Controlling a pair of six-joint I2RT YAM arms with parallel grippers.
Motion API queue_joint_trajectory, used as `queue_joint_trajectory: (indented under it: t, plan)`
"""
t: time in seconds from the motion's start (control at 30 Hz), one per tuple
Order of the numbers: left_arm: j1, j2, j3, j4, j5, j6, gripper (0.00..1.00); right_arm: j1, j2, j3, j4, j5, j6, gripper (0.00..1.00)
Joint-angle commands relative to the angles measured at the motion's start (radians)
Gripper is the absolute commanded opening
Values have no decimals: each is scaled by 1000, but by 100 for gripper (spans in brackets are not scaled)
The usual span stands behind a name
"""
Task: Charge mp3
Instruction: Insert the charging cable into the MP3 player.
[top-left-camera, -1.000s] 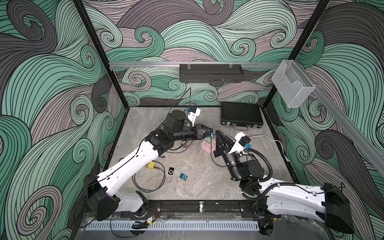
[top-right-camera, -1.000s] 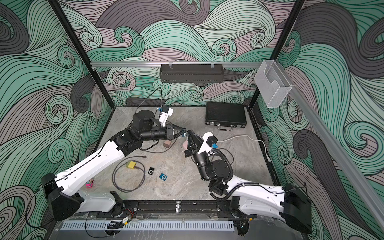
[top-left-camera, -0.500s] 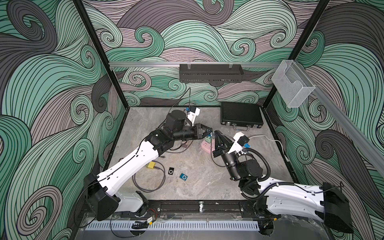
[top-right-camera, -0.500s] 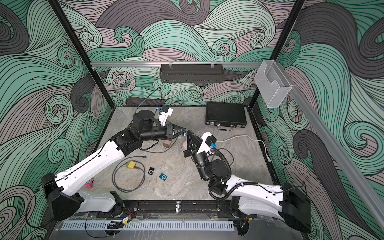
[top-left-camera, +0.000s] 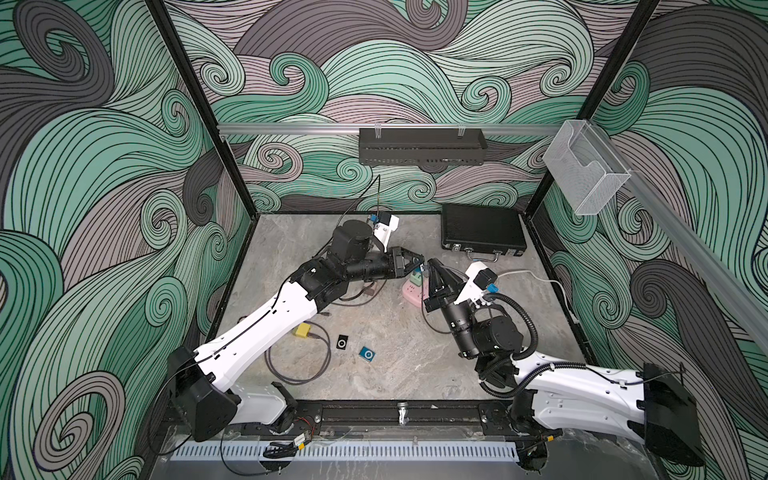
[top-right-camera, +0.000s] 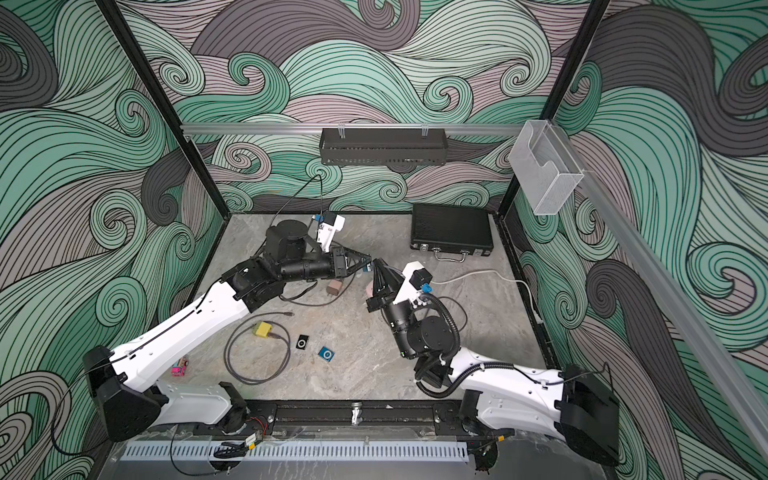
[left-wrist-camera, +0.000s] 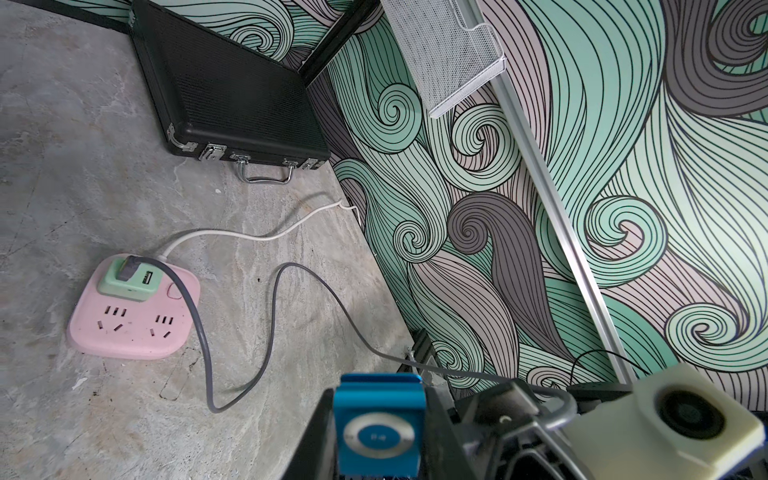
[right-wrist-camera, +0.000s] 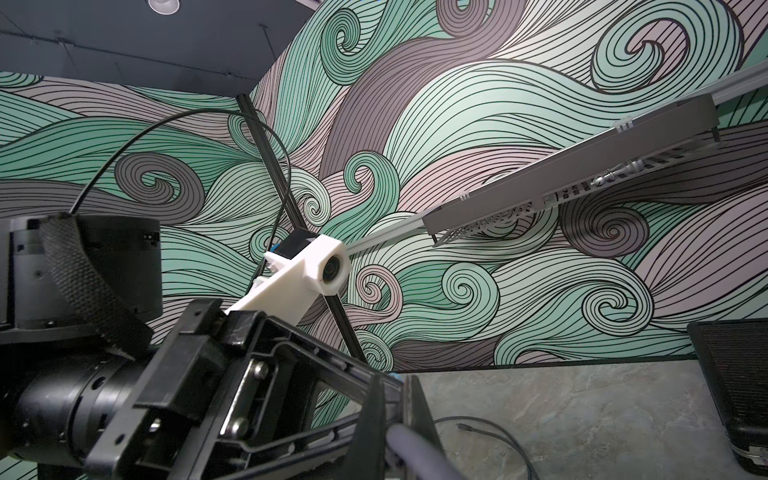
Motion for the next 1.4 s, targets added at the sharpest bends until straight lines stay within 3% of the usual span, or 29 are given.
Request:
queue_joint_trajectory:
  t: [0.0,0.63,1.37]
  plan:
    - [-15,-29,16,52,27,1,18,-19,4,8,-47,6,26,0]
    - [-24,-29,13,70,5,7,17,-20,56,29,-63,-14,94,0]
    - [-31,-22,130,1,-90,-50,18,-5,121,12,-175,48,-44,0]
